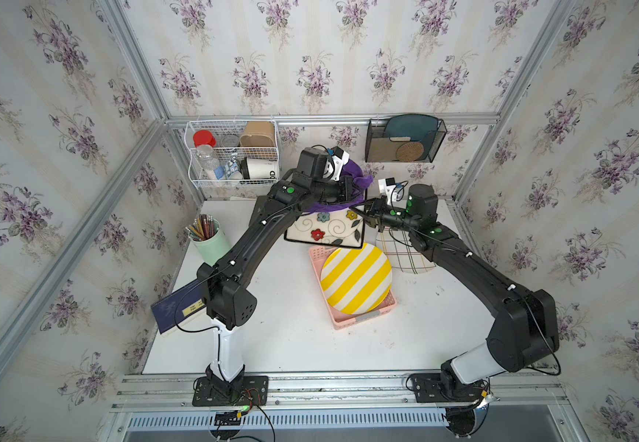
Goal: Wipe the wet plate dry
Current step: Wipe the plate with towel.
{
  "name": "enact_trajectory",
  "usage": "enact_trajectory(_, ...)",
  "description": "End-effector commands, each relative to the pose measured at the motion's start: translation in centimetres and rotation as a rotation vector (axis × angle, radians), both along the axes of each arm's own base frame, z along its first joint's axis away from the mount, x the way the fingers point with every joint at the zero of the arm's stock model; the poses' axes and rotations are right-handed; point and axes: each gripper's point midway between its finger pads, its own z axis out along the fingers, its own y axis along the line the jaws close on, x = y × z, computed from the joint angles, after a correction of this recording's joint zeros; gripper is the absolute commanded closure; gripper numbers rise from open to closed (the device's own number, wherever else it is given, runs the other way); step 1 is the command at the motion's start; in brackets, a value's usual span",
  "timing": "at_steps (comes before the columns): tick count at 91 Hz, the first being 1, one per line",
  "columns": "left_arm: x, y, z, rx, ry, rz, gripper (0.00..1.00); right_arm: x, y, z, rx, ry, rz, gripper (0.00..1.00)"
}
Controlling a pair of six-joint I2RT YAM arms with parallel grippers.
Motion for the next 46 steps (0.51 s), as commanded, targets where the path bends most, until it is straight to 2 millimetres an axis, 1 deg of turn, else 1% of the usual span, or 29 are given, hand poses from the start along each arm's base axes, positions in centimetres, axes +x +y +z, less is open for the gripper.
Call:
enact_trajectory(1,-1.6,1.9,0.1,0.021,0.055,-0.006,1.00,-0.6,-4.7,13.2,0.248,-0.498,-0.101,1.00)
enact_trajectory(5,-2.1,2.4,0.5,0.016,0.052,-0.012,1.00,-0.4,-6.3,13.9,0.274,-0.510,-0.138,1.00)
enact_trajectory(10,-2.8,2.7,0.3,0.009,0.065,-0.038,1.00,-0.4,-7.5,14.9,0.302,-0.530,-0.163,1.00)
enact_trajectory(20,-4.5,1.6,-0.5,-0.014,0.122,-0.134,1.00,-0.4,-7.6,16.1,0.335,-0.548,-0.162,1.00)
enact_trajectory(23,-4.6,1.6,-0.7,-0.009,0.136,-0.139,1.00,-0.5,-7.7,16.3,0.352,-0.549,-0.160,1.00)
enact_trajectory(27,-4.6,2.0,-0.5,-0.009,0.129,-0.125,1.00,-0.4,-8.1,16.6,0.368,-0.552,-0.170,1.00)
enact_trajectory(31,-4.2,2.7,0.6,-0.030,0.109,-0.092,1.00,-0.3,-8.7,16.6,0.372,-0.547,-0.187,1.00)
enact_trajectory(35,-3.5,3.8,2.3,-0.083,0.097,-0.054,1.00,0.0,-9.6,16.5,0.378,-0.537,-0.213,1.00)
enact_trajectory(40,-2.7,5.8,5.0,-0.179,0.104,-0.007,1.00,0.0,-11.2,16.5,0.401,-0.537,-0.250,1.00)
enact_trajectory(46,-1.4,8.2,8.9,-0.330,0.079,0.042,1.00,-0.4,-12.7,17.0,0.429,-0.551,-0.268,1.00)
